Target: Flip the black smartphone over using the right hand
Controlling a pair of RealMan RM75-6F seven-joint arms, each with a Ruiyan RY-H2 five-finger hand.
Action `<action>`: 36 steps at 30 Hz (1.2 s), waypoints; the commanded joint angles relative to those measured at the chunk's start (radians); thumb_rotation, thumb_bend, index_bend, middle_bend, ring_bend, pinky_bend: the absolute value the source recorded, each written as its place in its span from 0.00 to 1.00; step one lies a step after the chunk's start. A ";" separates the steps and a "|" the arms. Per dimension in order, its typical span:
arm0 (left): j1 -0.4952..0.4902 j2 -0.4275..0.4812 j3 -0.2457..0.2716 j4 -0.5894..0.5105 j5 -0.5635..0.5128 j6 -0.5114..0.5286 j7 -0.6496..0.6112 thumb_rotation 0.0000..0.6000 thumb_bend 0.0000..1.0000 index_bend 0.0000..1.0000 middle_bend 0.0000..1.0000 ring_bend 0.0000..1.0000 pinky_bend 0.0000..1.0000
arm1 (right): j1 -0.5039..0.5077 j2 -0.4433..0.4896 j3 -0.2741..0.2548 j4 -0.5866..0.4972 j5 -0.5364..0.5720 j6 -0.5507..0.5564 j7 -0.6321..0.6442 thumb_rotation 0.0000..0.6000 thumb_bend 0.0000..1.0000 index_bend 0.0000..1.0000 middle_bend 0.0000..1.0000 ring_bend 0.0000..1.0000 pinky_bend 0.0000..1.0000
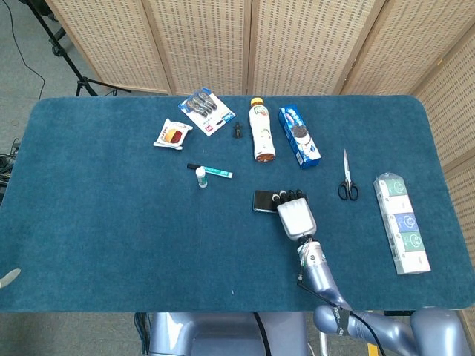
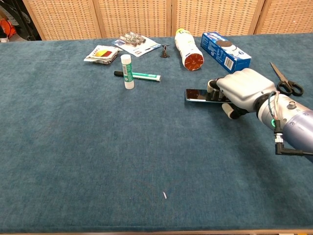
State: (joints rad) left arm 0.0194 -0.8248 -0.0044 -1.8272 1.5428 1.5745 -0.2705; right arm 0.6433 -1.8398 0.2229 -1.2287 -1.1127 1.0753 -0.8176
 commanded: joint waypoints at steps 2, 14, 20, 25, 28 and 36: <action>-0.001 -0.001 0.001 -0.001 0.003 -0.002 0.005 1.00 0.00 0.00 0.00 0.00 0.00 | -0.004 0.011 -0.025 0.009 -0.042 0.016 0.046 1.00 0.86 0.43 0.44 0.37 0.35; -0.001 -0.003 0.001 -0.005 0.001 -0.005 0.019 1.00 0.00 0.00 0.00 0.00 0.00 | 0.011 0.143 0.065 -0.223 0.107 -0.051 0.105 1.00 0.93 0.45 0.46 0.43 0.36; 0.001 -0.007 0.003 -0.007 0.007 0.000 0.030 1.00 0.00 0.00 0.00 0.00 0.00 | 0.068 0.140 0.094 -0.068 0.153 -0.065 0.049 1.00 0.42 0.14 0.01 0.00 0.13; 0.001 -0.006 -0.001 -0.005 -0.004 -0.001 0.024 1.00 0.00 0.00 0.00 0.00 0.00 | 0.058 0.189 0.091 -0.123 0.118 -0.025 0.075 1.00 0.28 0.12 0.00 0.00 0.11; 0.001 -0.005 -0.001 -0.005 -0.005 -0.002 0.023 1.00 0.00 0.00 0.00 0.00 0.00 | 0.006 0.276 0.051 -0.258 0.002 0.052 0.136 1.00 0.04 0.12 0.00 0.00 0.09; 0.016 -0.032 -0.013 -0.001 -0.013 0.039 0.085 1.00 0.00 0.00 0.00 0.00 0.00 | -0.202 0.478 -0.131 -0.354 -0.365 0.345 0.381 1.00 0.00 0.06 0.00 0.00 0.01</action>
State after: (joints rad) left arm 0.0296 -0.8434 -0.0105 -1.8297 1.5370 1.5987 -0.2119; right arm 0.5558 -1.4693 0.1946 -1.5457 -1.3186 1.2709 -0.5654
